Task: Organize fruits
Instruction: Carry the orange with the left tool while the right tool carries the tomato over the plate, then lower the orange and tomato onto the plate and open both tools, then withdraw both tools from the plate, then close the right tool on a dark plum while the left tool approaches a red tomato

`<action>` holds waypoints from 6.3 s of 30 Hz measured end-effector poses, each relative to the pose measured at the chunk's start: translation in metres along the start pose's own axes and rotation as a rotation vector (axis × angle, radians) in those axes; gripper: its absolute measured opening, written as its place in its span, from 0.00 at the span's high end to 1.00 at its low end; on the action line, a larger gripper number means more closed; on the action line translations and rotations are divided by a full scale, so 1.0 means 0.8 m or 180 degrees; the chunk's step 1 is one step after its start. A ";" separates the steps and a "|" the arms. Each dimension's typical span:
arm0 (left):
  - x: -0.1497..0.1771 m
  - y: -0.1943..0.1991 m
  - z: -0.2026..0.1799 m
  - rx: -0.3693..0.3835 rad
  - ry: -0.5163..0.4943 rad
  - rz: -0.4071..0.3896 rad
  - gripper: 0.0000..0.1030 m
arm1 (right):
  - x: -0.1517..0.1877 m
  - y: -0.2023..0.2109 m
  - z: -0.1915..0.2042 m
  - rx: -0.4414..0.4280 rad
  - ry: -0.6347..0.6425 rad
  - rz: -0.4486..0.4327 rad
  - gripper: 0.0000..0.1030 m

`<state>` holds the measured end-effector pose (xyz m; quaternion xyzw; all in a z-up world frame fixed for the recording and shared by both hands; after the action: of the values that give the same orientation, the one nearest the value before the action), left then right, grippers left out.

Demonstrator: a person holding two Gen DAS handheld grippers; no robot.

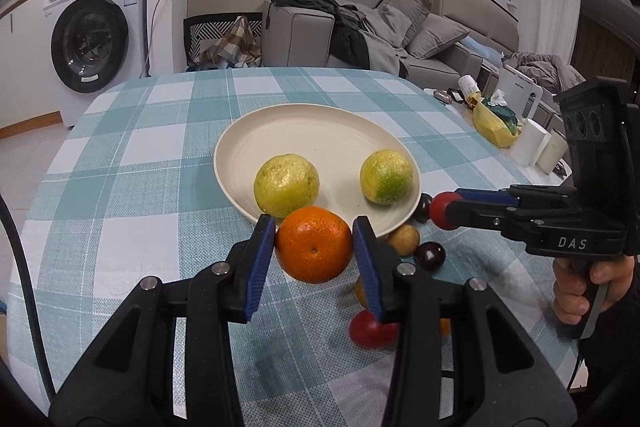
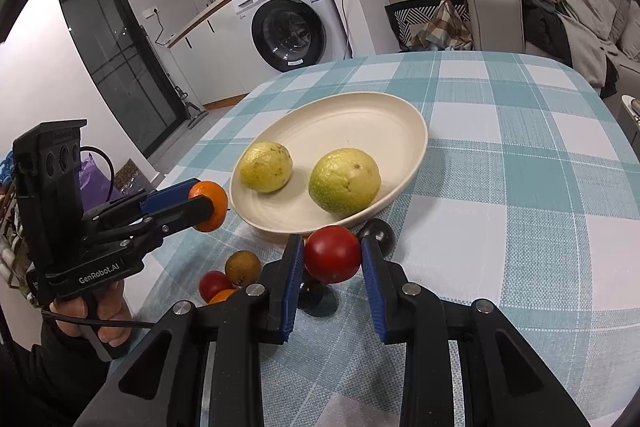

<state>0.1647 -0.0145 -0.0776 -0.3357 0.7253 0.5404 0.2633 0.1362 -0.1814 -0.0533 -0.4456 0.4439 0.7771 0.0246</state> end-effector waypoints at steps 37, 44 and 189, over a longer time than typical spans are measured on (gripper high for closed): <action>-0.023 -0.047 0.002 -0.0072 -0.0103 -0.0010 0.66 | -0.039 -0.040 0.018 -0.0253 -0.0201 -0.0119 0.71; -0.025 -0.053 0.004 -0.0068 -0.0067 0.0012 0.71 | -0.043 -0.043 0.013 -0.0229 -0.0221 -0.0128 0.71; 0.086 -0.003 -0.013 0.0235 -0.0243 0.0778 0.39 | 0.036 -0.028 0.033 0.0281 0.0595 0.0395 0.75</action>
<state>0.1226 -0.0390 -0.1275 -0.2141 0.7696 0.5537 0.2351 0.1108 -0.1592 -0.0837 -0.4863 0.5047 0.7118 -0.0454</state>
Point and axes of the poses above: each gripper's, at about its wrist camera, not at the fingertips, and y roughly against the way its jaws point, z to its left, x to its underside, the point moved 10 cm from there along -y, roughly the way its jaws point, and after that the axes turned 9 degrees about y, right-handed, at the moved point
